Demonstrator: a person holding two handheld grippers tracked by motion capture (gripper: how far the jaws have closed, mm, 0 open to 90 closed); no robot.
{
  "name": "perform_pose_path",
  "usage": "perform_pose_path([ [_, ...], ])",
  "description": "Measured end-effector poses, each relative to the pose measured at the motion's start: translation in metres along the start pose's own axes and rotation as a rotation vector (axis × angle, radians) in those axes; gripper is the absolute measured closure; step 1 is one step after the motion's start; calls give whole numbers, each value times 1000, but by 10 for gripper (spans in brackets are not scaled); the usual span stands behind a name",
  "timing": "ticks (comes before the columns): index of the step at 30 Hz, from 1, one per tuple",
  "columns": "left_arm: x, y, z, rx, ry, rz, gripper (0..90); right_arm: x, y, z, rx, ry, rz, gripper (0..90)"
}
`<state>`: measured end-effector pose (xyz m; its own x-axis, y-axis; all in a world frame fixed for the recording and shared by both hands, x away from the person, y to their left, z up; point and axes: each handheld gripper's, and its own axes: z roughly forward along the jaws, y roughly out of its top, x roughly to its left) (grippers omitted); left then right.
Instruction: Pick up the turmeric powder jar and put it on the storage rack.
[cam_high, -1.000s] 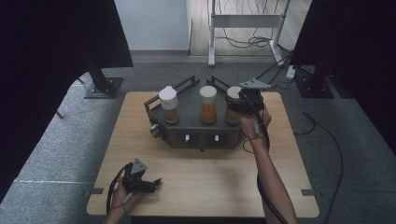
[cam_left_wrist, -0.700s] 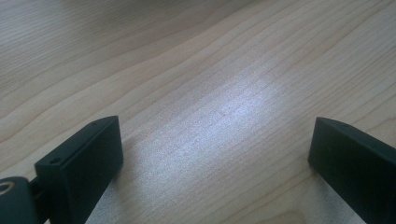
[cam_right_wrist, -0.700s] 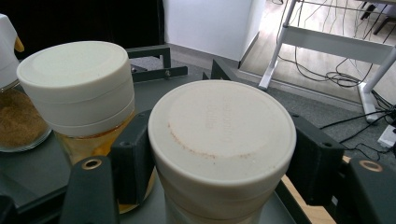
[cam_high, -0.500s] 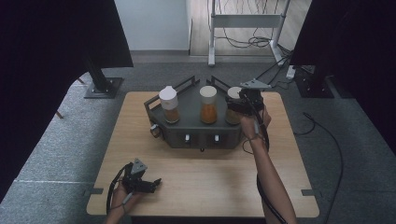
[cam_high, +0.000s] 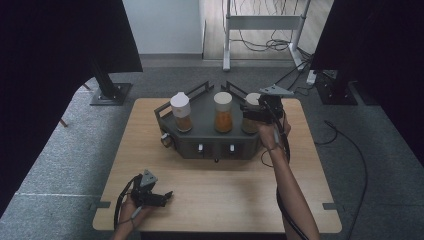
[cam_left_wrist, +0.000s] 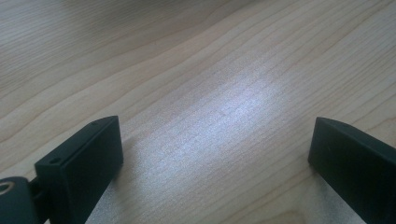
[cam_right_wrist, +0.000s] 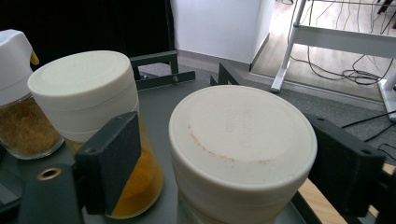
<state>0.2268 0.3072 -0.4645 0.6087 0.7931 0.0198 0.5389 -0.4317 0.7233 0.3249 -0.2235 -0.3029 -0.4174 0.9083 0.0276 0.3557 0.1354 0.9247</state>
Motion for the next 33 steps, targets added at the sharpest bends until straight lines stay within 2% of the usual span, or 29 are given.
perform_pose_path([
  [18, 0, 0, 0, 0, -2, 1, 28, 6, 1, -16, -19, -19, -42, 141],
  [26, 0, 0, 0, 0, -2, 1, 28, 12, -3, -33, -40, -22, -83, 143],
  [33, 0, 0, 0, -1, -2, -2, 28, 16, -8, -49, -61, -8, -97, 143],
])
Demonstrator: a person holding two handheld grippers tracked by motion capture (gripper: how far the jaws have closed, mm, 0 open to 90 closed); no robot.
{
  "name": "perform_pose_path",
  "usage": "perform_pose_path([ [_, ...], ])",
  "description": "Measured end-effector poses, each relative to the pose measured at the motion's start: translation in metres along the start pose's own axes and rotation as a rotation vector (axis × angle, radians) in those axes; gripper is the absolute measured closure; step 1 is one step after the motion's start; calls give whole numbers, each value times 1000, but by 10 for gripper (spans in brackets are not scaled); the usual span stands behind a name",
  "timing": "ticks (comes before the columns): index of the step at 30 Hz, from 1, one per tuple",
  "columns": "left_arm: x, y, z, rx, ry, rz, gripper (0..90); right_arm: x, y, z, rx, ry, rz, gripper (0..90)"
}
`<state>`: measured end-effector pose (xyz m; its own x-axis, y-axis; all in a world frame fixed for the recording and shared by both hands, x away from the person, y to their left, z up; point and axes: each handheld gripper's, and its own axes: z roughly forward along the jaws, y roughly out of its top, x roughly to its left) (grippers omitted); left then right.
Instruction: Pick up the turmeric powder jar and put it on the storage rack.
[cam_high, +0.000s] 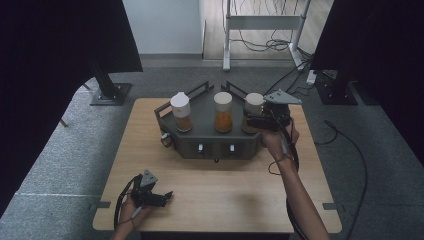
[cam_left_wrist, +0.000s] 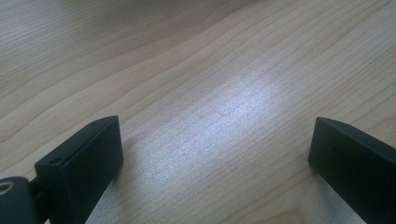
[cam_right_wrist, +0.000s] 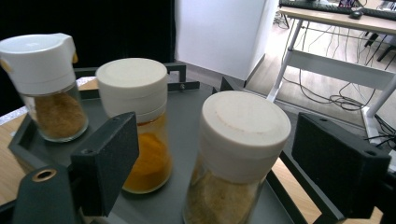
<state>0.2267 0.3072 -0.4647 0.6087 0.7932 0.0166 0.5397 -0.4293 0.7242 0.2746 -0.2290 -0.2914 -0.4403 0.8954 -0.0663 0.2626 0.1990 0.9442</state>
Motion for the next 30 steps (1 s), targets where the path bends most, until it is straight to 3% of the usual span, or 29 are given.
perform_pose_path([
  [16, 0, 0, 0, 0, 0, 1, 28, 6, -10, -27, -11, 43, -30, 144],
  [30, 0, 0, 0, 0, 2, 1, 28, 4, -31, -43, 11, 57, -19, 145],
])
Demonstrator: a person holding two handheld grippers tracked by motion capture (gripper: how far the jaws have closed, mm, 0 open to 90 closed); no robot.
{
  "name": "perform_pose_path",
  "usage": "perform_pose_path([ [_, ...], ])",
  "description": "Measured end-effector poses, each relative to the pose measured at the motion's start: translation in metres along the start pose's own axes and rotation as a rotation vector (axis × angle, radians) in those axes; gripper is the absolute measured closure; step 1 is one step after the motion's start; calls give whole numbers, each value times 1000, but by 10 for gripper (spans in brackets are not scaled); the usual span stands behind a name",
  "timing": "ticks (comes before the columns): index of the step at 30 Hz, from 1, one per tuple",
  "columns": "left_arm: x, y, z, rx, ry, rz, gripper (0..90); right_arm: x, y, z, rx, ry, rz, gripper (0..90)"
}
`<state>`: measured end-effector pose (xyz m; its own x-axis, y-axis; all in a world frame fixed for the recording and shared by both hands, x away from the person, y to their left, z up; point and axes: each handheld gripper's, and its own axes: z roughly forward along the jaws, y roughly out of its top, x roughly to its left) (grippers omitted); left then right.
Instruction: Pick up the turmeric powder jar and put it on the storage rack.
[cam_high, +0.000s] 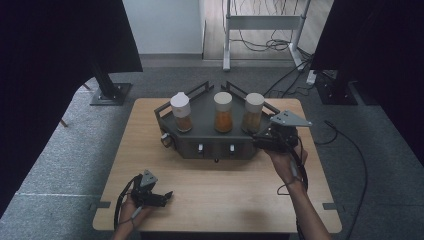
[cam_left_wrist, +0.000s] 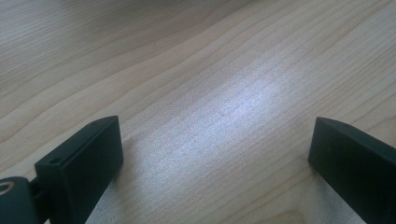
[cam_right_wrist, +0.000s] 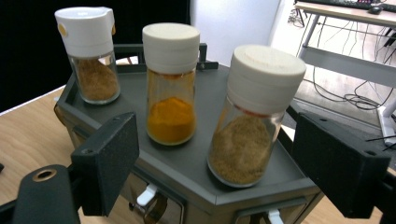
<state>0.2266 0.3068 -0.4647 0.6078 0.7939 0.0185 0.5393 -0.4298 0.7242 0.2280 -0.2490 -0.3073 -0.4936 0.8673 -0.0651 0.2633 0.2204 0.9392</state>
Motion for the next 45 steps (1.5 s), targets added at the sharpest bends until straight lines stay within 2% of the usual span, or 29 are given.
perform_pose_path([
  [29, 0, 0, 0, -1, 1, -3, 28, 3, -39, -26, 28, 18, 22, 153],
  [41, 0, 0, 0, 0, 1, -2, 28, 4, -57, -27, 65, 17, 37, 153],
  [45, 0, 0, 0, -1, 1, -2, 29, 5, -61, -28, 77, 13, 28, 152],
])
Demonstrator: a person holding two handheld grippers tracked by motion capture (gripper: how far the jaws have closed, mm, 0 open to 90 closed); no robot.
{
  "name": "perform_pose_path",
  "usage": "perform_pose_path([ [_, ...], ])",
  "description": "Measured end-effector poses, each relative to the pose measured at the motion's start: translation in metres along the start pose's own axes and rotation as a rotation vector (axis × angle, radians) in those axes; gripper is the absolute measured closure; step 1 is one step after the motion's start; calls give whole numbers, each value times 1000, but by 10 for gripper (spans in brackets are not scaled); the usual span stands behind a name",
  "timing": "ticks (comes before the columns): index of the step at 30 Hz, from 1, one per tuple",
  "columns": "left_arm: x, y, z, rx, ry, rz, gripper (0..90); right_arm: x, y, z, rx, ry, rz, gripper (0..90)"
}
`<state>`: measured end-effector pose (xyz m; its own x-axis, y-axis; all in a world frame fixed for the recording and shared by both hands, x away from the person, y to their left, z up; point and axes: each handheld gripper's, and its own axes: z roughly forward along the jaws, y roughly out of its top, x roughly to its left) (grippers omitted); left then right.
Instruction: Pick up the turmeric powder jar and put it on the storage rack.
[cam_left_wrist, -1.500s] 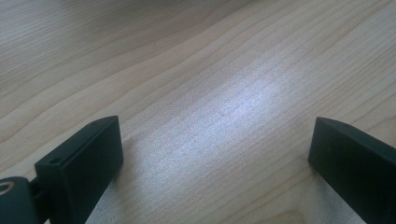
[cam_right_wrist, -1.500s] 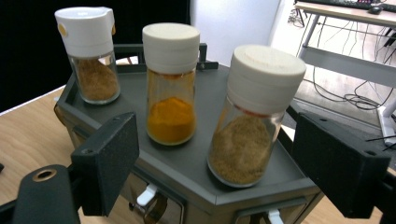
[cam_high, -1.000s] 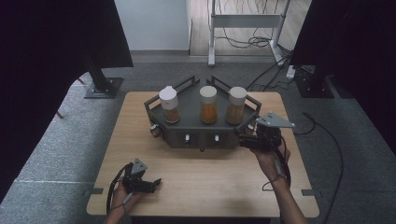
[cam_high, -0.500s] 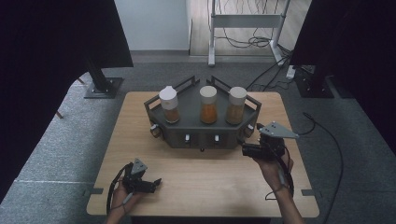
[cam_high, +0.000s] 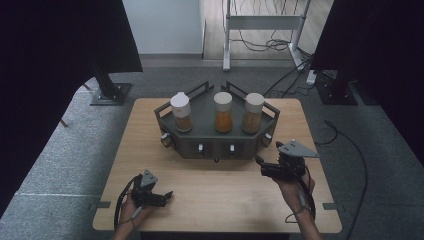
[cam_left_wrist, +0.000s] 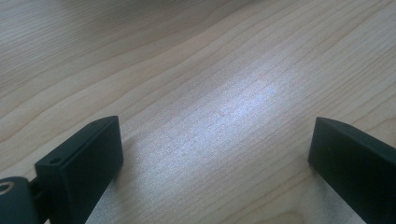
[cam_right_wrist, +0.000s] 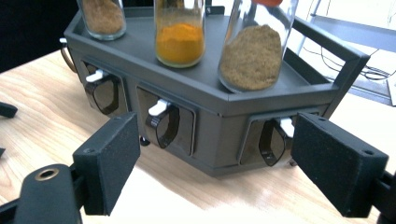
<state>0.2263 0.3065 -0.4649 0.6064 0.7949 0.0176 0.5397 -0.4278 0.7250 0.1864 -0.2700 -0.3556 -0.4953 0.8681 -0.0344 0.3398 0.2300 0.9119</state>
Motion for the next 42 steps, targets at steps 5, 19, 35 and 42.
perform_pose_path([
  [5, 0, 0, 0, 0, 0, 0, 29, 2, -6, 0, 21, -6, -6, 152],
  [19, 0, 0, 0, -1, 0, 0, 28, 2, -26, 5, 73, -31, 5, 152],
  [35, 0, 0, 0, 0, 0, 1, 28, 4, -54, 23, 141, -59, 28, 151],
  [42, 0, 0, 0, 1, 0, 2, 29, 5, -67, 31, 165, -85, 29, 151],
])
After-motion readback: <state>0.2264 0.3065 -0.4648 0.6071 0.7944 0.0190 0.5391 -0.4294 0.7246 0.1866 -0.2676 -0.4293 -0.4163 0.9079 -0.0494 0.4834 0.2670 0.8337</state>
